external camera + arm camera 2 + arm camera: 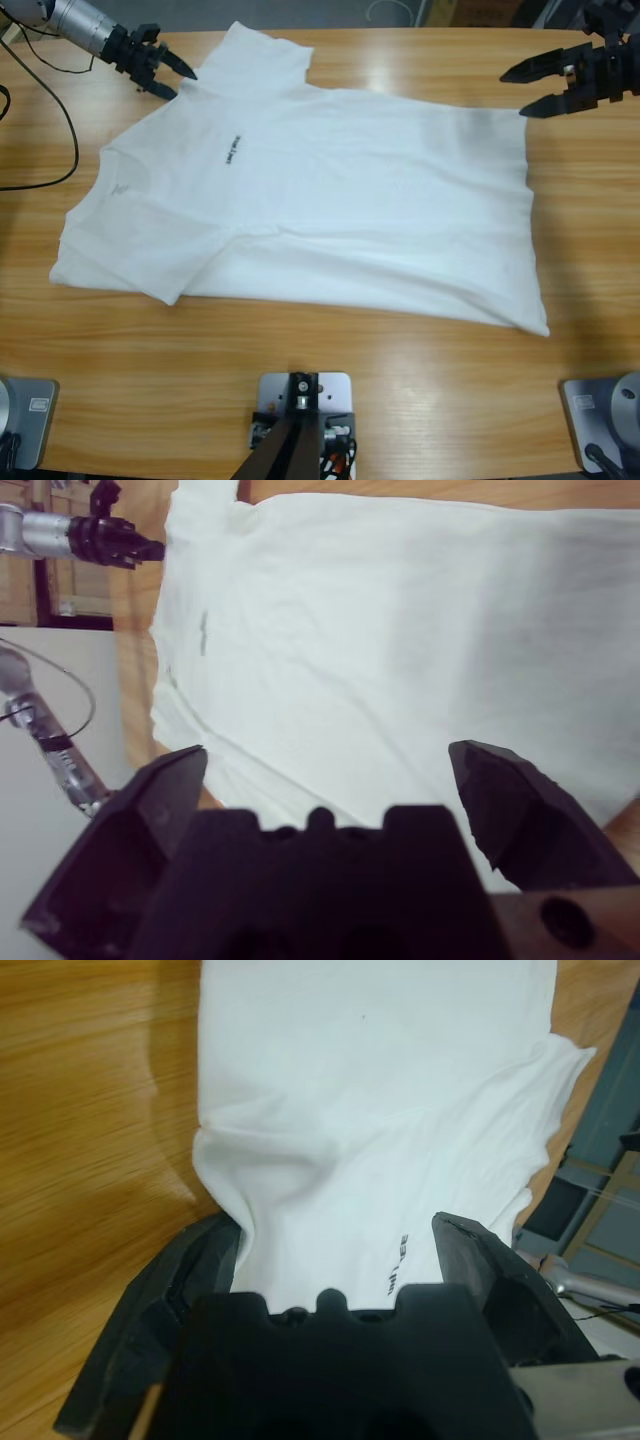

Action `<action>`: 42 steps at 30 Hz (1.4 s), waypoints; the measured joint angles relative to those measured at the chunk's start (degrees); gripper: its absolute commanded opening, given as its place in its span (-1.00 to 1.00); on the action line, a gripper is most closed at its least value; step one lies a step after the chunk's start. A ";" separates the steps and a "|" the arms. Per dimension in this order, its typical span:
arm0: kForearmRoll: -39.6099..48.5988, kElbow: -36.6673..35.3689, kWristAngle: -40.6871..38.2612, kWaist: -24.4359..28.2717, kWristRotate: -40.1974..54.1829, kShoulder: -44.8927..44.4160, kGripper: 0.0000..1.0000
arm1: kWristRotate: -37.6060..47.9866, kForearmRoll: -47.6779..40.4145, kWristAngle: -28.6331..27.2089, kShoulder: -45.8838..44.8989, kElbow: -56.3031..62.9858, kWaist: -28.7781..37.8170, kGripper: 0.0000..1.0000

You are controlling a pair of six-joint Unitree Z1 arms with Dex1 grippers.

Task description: Fold clothes

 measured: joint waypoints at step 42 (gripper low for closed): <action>-14.60 -1.14 4.99 -2.84 -6.36 0.36 0.29 | 3.08 -2.42 -2.17 5.51 -0.02 -8.02 0.96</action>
